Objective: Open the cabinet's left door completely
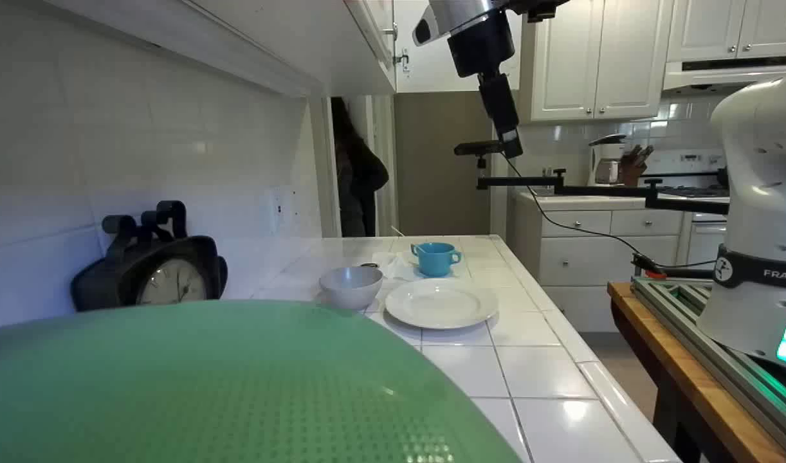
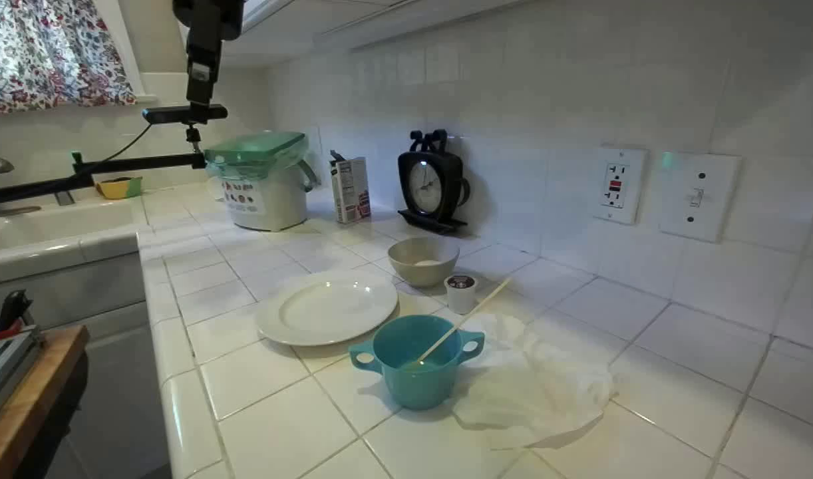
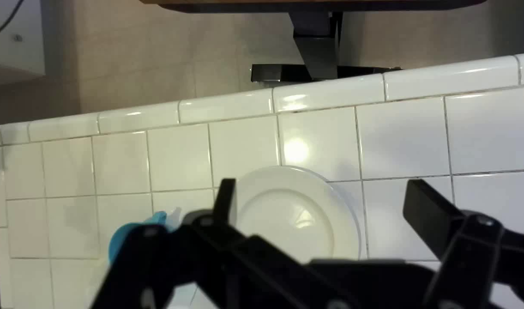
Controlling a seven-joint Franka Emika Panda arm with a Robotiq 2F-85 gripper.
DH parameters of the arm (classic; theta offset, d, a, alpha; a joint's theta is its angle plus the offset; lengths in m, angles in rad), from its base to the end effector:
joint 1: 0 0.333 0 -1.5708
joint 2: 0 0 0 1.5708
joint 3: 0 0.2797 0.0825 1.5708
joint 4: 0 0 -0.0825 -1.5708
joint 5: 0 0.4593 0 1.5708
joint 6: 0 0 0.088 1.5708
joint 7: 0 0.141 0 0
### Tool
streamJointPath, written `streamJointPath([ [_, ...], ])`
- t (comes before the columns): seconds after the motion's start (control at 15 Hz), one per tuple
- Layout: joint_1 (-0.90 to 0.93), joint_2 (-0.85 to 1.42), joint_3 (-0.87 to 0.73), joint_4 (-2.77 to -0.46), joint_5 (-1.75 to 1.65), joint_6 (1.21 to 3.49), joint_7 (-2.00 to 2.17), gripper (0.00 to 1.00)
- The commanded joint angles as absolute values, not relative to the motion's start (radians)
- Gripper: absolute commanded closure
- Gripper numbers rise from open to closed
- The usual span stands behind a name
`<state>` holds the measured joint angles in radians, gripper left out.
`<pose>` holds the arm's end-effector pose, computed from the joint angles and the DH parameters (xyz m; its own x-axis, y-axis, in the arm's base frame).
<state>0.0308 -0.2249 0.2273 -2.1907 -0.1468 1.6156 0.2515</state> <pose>0.4973 0.1090 0.3603 0.9563 -0.0164 -0.2919 0.0645 -0.9620 0.2652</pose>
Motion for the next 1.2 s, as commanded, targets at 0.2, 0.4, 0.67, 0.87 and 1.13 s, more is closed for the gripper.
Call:
streamJointPath([
  [0.2, 0.059, -0.223, 0.201, -2.189, -0.151, 1.613, 0.257, 0.0],
  [0.4, 0.059, -0.223, 0.201, -2.189, -0.151, 1.613, 0.257, 0.0],
  [0.67, 0.059, -0.223, 0.201, -2.189, -0.151, 1.613, 0.257, 0.0],
  [0.87, 0.059, -0.223, 0.201, -2.189, -0.151, 1.613, 0.257, 0.0],
  [1.13, 0.049, -0.243, 0.174, -2.188, -0.134, 1.636, 0.262, 0.0],
])
